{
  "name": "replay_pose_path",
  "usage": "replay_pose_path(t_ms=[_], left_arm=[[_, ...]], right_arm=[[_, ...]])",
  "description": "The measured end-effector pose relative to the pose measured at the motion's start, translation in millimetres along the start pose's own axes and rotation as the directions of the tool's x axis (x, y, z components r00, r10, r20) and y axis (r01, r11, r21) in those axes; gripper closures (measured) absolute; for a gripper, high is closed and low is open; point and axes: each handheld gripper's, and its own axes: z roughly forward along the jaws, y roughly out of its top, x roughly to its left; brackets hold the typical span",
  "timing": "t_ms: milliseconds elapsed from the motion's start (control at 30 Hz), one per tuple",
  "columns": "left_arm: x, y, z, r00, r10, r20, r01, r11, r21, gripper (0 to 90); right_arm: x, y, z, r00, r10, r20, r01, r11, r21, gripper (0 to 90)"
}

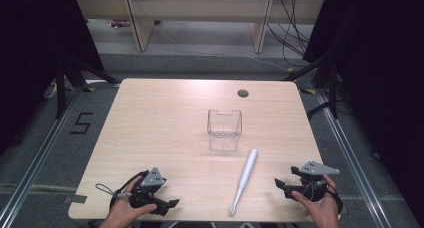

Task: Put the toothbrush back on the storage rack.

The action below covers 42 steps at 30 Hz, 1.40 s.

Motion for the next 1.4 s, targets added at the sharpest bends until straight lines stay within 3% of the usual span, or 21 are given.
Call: replay_pose_path(t_ms=[67, 133, 233, 300, 333, 367, 500, 533, 567, 600, 667, 700, 733, 900, 933, 967, 1000, 1067, 1167, 1300, 1400], left_arm=[[0.0, 0.0, -0.1, 1.0000, 0.000, 0.000, 0.000, 1.0000, 0.000, 14.9], [-1.6, -0.2, 0.6, 0.9997, -0.020, 0.011, 0.020, 0.9997, -0.014, 14.9], [-0.2, -0.2, 0.1, 1.0000, -0.004, -0.001, 0.004, 1.0000, -0.002, 14.9], [-0.7, -0.2, 0.1, 0.9999, -0.008, 0.007, 0.008, 1.0000, -0.001, 14.9], [-0.7, -0.2, 0.1, 0.9999, -0.006, 0.008, 0.006, 1.0000, 0.001, 14.9], [-0.6, -0.2, 0.2, 0.9999, -0.006, 0.008, 0.006, 1.0000, 0.001, 14.9], [-0.1, -0.3, 0.5, 1.0000, -0.006, 0.002, 0.006, 1.0000, -0.001, 14.9], [-0.6, -0.3, 0.5, 0.9999, -0.010, 0.006, 0.010, 0.9999, -0.003, 14.9], [-0.5, -0.3, 0.2, 0.9999, -0.007, 0.008, 0.007, 1.0000, 0.002, 14.9], [-0.6, -0.3, 0.3, 0.9999, -0.008, 0.008, 0.008, 1.0000, 0.001, 14.9], [-0.1, -0.3, 0.6, 1.0000, -0.007, 0.002, 0.007, 1.0000, -0.001, 14.9], [-0.2, -0.4, 0.7, 1.0000, -0.008, 0.001, 0.008, 1.0000, -0.001, 14.9], [-0.2, -0.4, 0.7, 1.0000, -0.008, 0.001, 0.008, 1.0000, -0.001, 14.9], [0.2, -0.5, 1.1, 1.0000, -0.008, -0.004, 0.008, 1.0000, 0.002, 14.9], [0.2, -0.5, 1.1, 1.0000, -0.007, -0.003, 0.007, 1.0000, 0.002, 14.9], [0.1, -0.5, 1.2, 1.0000, -0.008, -0.003, 0.008, 1.0000, 0.001, 14.9], [0.2, -0.5, 1.2, 1.0000, -0.008, -0.004, 0.008, 1.0000, 0.001, 14.9], [0.0, -0.6, 0.8, 0.9999, -0.013, 0.004, 0.013, 0.9999, 0.000, 14.9], [0.5, -0.6, 1.1, 0.9999, -0.009, -0.005, 0.009, 1.0000, 0.001, 14.9], [0.8, -0.7, 1.2, 0.9999, -0.011, -0.004, 0.011, 0.9999, 0.003, 14.9], [0.6, -0.9, 1.3, 0.9999, -0.013, -0.004, 0.013, 0.9999, 0.002, 14.9]], right_arm=[[-1.8, 0.4, 1.0, 0.9994, -0.031, 0.012, 0.031, 0.999, -0.008, 22.0], [-0.4, 0.7, 0.8, 0.9998, -0.018, -0.001, 0.018, 1.000, 0.001, 22.0], [2.0, 1.0, 2.1, 1.0000, 0.001, -0.009, -0.001, 1.000, 0.007, 22.4], [2.0, 1.5, 1.5, 0.9999, -0.003, -0.011, 0.003, 1.000, 0.017, 22.6], [0.4, 2.4, 3.3, 0.9992, -0.038, -0.008, 0.038, 0.999, 0.003, 22.7], [2.8, 2.4, 3.9, 0.9998, -0.010, -0.018, 0.011, 1.000, 0.004, 22.7], [1.5, 3.9, 5.6, 0.9982, -0.059, -0.004, 0.059, 0.998, 0.000, 21.8], [4.8, 3.9, 5.9, 0.9998, -0.011, -0.017, 0.011, 1.000, 0.012, 20.9], [2.6, 5.2, 6.1, 0.9989, -0.047, -0.008, 0.047, 0.999, 0.007, 20.5], [5.1, 5.0, 7.0, 0.9997, -0.018, -0.013, 0.018, 1.000, 0.010, 20.6], [3.7, 6.7, 7.6, 0.9991, -0.039, -0.015, 0.039, 0.999, 0.010, 20.6], [6.8, 7.1, 6.7, 0.9999, -0.003, -0.013, 0.003, 1.000, 0.020, 21.2], [4.3, 8.5, 7.3, 0.9988, -0.049, -0.003, 0.049, 0.999, 0.003, 22.3], [9.0, 12.8, 10.1, 0.9995, -0.026, -0.017, 0.026, 1.000, 0.007, 23.9], [7.2, 15.1, 12.2, 0.9971, -0.069, -0.032, 0.069, 0.998, 0.002, 24.4], [10.3, 15.8, 12.4, 0.9985, -0.033, -0.043, 0.033, 0.999, 0.016, 24.7], [10.2, 17.6, 13.3, 0.9979, -0.060, -0.026, 0.060, 0.998, 0.007, 25.2], [14.6, 20.6, 14.3, 0.9990, -0.036, -0.028, 0.037, 0.999, 0.015, 25.8], [14.3, 26.9, 16.7, 0.9960, -0.085, -0.029, 0.085, 0.996, -0.001, 27.6], [19.6, 32.6, 20.2, 0.9969, -0.065, -0.044, 0.065, 0.998, 0.013, 29.1], [18.3, 36.7, 25.0, 0.9929, -0.112, -0.041, 0.112, 0.994, -0.001, 32.1]])
